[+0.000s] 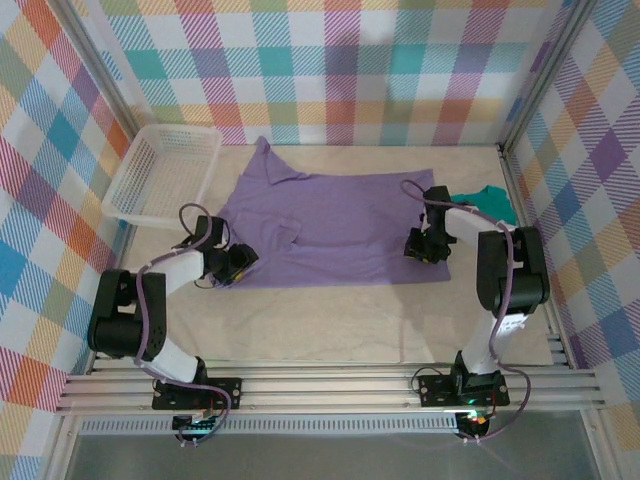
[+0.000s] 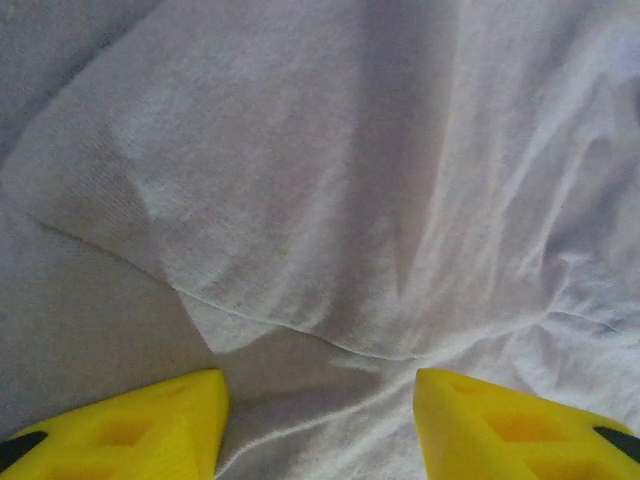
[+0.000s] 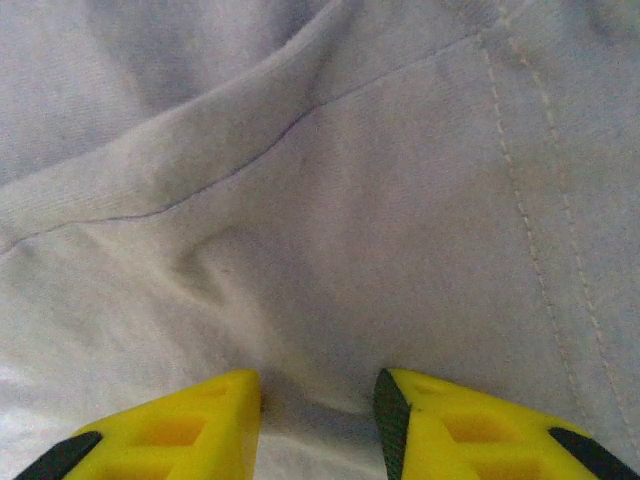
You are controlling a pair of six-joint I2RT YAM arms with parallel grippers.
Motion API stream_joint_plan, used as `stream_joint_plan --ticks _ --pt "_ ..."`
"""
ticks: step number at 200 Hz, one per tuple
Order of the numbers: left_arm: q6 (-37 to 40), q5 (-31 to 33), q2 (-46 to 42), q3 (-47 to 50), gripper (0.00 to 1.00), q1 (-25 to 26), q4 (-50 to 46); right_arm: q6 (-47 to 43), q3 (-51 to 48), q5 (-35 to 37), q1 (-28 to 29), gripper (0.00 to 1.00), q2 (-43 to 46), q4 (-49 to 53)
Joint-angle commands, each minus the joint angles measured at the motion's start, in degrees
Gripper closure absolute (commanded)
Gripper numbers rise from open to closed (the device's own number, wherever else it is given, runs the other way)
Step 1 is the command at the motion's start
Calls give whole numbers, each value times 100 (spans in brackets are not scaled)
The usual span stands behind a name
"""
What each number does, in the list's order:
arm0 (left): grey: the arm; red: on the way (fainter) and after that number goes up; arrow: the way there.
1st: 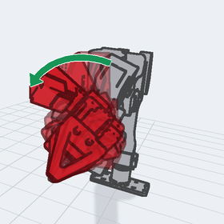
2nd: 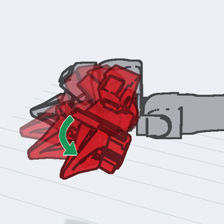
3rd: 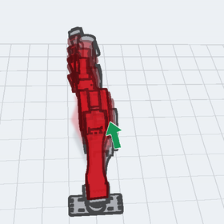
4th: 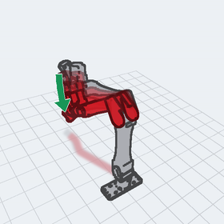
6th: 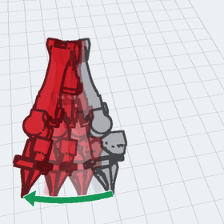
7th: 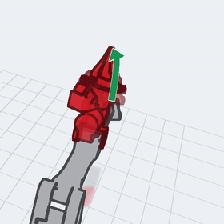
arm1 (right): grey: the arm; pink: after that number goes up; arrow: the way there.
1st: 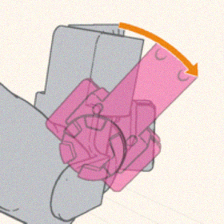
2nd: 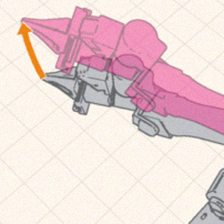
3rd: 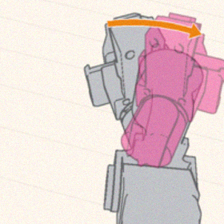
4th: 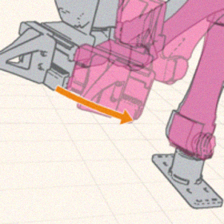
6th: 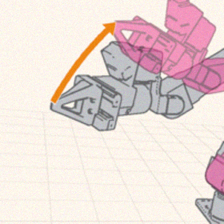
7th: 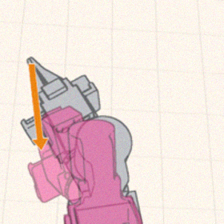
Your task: Fold the inside-out t-shirt
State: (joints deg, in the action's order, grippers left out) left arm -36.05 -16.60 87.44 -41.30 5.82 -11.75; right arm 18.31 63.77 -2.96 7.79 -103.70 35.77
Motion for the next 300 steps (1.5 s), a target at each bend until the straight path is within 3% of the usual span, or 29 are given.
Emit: stream_joint_plan --ticks 1,35,52,67,95,142,196,237,300 --pt "75 241 -649 784 47 -29 -885 297 -794 -210 41 61 305 836" --pt "-589 283 -2602 1926 46 -11 -1560 940 -1840 -68 108 63 1712 736" --pt "-587 503 -3443 1602 44 -8 -1848 787 -1768 -95 141 59 2420 442" --pt "-334 874 -3392 955 41 -18 -1712 444 -1220 -107 188 56 2483 -18" --pt "80 973 -1931 -582 37 -46 -1198 225 326 123 107 50 1329 -679" --pt "252 857 -526 -1755 37 -55 -764 -58 2776 418 -139 50 -1070 -177" --pt "239 561 -51 -1860 37 -46 -616 -511 4580 1172 -164 53 -2666 860" --pt "332 553 -3 -1857 37 -46 -674 -725 5198 1737 -172 51 -3250 1315" --pt "463 577 97 -1917 37 -55 -773 -958 6268 1712 -183 51 -4087 2000"
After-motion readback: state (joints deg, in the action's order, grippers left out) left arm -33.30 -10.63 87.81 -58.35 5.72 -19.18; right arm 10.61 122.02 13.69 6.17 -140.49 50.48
